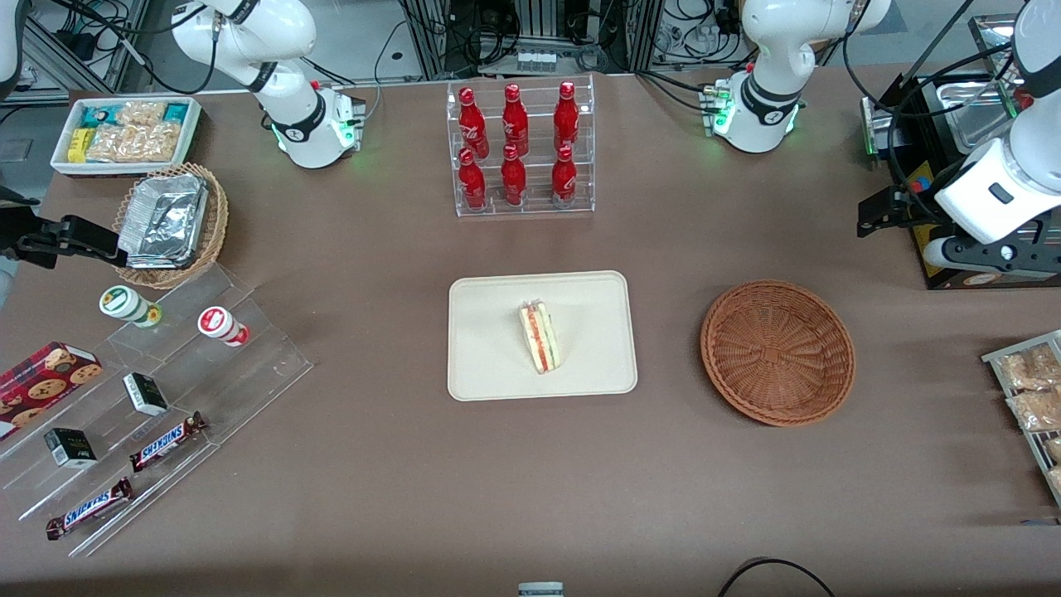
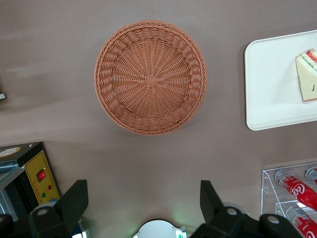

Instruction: Place sandwich from basket to tray

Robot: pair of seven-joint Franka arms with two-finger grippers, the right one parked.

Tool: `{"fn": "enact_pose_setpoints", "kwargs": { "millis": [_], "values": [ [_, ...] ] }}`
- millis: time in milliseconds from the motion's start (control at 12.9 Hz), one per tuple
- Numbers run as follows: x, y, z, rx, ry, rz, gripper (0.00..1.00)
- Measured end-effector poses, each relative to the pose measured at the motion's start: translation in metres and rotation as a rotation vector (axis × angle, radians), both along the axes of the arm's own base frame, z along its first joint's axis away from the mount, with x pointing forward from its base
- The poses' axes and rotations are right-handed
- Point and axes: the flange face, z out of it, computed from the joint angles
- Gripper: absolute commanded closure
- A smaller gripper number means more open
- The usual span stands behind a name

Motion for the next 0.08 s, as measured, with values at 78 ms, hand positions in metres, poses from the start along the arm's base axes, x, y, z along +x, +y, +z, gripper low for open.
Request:
{"fn": "enact_pose_setpoints", "kwargs": {
  "millis": [78],
  "values": [
    [-0.0008,0.0008,0.0017,0.000,-0.003,0.001,0.00]
  ]
}}
